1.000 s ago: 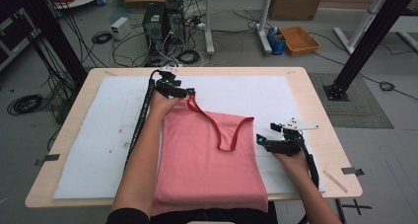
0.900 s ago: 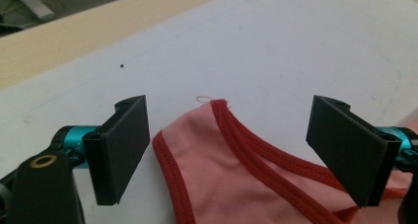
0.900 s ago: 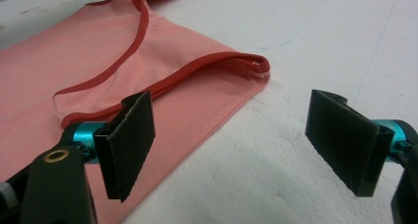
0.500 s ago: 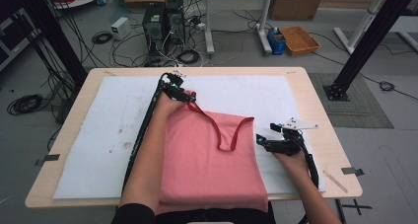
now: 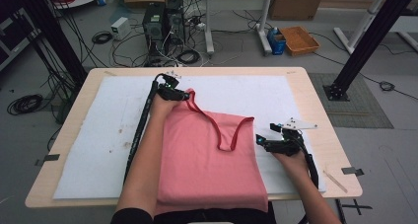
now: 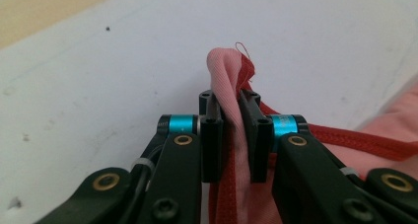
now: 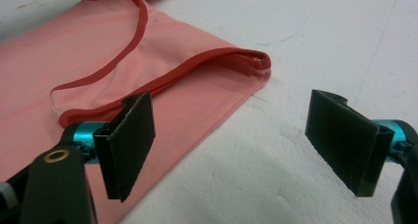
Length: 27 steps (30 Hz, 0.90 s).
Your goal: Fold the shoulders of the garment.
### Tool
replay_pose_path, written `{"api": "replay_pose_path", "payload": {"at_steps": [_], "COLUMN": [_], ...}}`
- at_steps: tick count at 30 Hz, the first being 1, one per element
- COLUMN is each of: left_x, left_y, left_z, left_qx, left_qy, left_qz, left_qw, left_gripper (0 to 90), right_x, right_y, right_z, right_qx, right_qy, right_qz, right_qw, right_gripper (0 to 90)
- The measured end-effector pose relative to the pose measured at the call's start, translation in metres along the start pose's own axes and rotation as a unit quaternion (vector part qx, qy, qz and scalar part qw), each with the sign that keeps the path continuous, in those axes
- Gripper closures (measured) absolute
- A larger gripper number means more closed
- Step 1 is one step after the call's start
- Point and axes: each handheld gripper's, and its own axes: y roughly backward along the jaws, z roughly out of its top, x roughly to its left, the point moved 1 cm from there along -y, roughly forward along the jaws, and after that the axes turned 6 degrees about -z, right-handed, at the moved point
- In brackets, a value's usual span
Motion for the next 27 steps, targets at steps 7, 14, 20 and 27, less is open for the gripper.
{"api": "replay_pose_path", "payload": {"at_steps": [7,14,20,27], "left_x": [-0.019,-0.056,-0.077,-0.099], "left_y": [0.032,0.057,0.064,0.07], "left_z": [0.006,-0.007,-0.03,-0.068], "left_qx": [-0.042,-0.08,-0.091,-0.091], "left_qy": [-0.023,-0.048,-0.061,-0.058], "left_qz": [-0.005,-0.027,-0.042,-0.06], "left_qw": [0.9988,0.9952,0.9931,0.9923], "left_gripper": [80.3,80.2,79.8,70.2], "right_x": [0.001,0.001,0.0,0.001], "right_y": [0.0,-0.001,-0.001,-0.001], "right_z": [0.0,0.0,0.0,0.0], "right_qx": [0.002,0.005,0.005,0.007], "right_qy": [0.002,0.003,0.001,0.005], "right_qz": [0.0,0.002,0.002,-0.001], "right_qw": [1.0,1.0,1.0,1.0], "right_gripper": [18.9,18.9,18.9,18.9]}}
